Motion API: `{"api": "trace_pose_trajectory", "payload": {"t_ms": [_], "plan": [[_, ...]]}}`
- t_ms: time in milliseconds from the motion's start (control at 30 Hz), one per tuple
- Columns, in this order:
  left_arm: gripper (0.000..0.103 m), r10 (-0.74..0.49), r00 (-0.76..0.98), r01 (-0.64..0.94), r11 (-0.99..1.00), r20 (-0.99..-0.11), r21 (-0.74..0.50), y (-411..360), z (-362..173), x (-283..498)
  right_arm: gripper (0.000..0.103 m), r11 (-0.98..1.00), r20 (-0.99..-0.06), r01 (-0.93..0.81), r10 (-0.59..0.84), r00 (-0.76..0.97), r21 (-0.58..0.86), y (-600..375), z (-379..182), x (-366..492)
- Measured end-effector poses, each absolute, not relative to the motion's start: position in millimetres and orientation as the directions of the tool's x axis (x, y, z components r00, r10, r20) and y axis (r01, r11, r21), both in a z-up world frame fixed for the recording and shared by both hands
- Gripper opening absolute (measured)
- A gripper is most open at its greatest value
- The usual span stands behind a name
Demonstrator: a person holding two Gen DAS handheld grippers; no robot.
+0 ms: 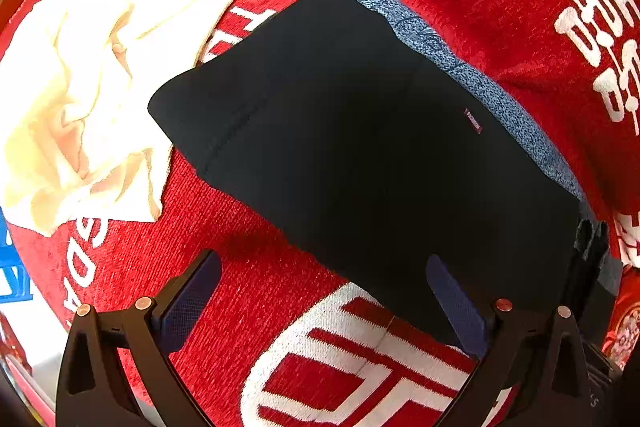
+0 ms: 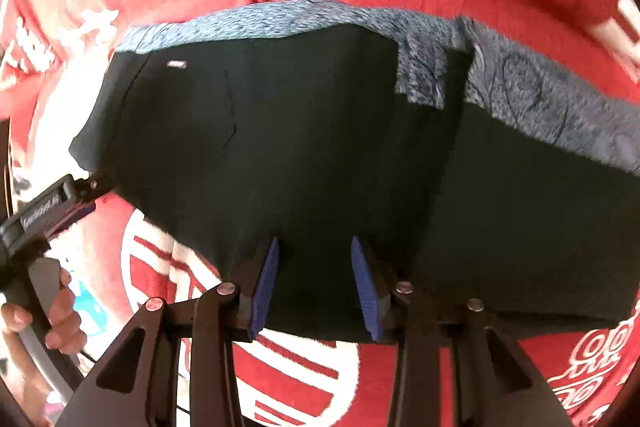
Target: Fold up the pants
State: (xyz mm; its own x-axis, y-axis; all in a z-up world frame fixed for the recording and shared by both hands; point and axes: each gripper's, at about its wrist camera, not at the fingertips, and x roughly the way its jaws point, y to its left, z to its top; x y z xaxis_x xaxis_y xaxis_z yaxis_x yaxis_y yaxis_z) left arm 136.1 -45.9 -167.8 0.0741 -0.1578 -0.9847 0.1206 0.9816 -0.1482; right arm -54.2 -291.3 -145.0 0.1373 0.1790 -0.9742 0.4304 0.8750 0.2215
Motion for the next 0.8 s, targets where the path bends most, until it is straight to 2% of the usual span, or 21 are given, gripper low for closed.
{"api": "trace_pose_trajectory", "payload": {"t_ms": [100, 300, 500, 800], "plan": [[0.103, -0.191, 0.074, 0.104, 0.978, -0.979, -0.183, -41.2, -169.1, 138.3, 0.042, 0.876, -0.973, 0.425, 0.182, 0.145, 0.227, -290.6, -145.2, -53.4], [0.103, -0.391, 0.087, 0.030, 0.920, -0.916, -0.390, -14.0, -169.2, 141.1, 0.042, 0.884, -0.970, 0.403, 0.192, 0.149, 0.237, -288.9, -146.0, -52.3], [0.103, -0.495, 0.121, 0.014, 0.868, -0.861, -0.497, 1.4, -177.0, 148.4, 0.043, 0.890, -0.969, 0.390, 0.190, 0.155, 0.237, -288.5, -146.7, -53.5], [0.103, -0.565, 0.151, 0.047, 0.824, -0.811, -0.565, -0.1, -179.9, 158.5, 0.045, 0.894, -0.970, 0.385, 0.180, 0.163, 0.231, -286.7, -146.6, -54.1]]}}
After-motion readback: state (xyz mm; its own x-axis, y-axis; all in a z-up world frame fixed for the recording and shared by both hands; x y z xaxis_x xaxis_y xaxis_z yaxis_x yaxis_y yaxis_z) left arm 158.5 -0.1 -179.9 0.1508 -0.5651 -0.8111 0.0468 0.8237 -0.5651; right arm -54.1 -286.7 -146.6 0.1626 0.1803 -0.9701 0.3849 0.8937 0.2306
